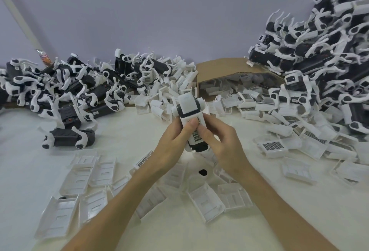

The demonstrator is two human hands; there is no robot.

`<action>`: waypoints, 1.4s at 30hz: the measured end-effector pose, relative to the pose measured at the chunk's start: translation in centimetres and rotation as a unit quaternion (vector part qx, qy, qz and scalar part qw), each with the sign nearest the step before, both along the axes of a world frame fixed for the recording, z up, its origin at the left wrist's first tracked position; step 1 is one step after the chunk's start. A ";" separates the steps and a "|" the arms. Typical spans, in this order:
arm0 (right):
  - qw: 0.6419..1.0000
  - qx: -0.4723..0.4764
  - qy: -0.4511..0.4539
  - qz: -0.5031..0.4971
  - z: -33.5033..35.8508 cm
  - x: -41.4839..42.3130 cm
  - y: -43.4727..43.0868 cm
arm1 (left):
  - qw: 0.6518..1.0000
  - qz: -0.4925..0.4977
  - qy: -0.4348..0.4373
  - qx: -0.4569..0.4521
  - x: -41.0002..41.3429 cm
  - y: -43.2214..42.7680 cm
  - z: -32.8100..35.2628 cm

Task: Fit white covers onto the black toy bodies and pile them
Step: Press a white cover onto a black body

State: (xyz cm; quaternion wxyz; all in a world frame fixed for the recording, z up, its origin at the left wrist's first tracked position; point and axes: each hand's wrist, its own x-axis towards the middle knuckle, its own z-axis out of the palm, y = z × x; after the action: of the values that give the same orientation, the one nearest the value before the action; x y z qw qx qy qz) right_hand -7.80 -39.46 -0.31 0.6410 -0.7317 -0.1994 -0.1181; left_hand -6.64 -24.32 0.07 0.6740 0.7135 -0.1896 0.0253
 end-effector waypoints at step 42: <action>0.998 -0.050 -0.022 -0.034 -0.4 -0.2 0.3 | 0.963 -0.124 0.146 -0.189 -0.2 -0.5 0.1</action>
State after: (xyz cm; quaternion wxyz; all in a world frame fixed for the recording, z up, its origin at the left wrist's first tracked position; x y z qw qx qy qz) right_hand -8.03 -39.18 -0.69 0.5947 -0.7664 -0.1942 -0.1457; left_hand -6.88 -24.83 0.14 0.8150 0.5397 -0.1678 -0.1277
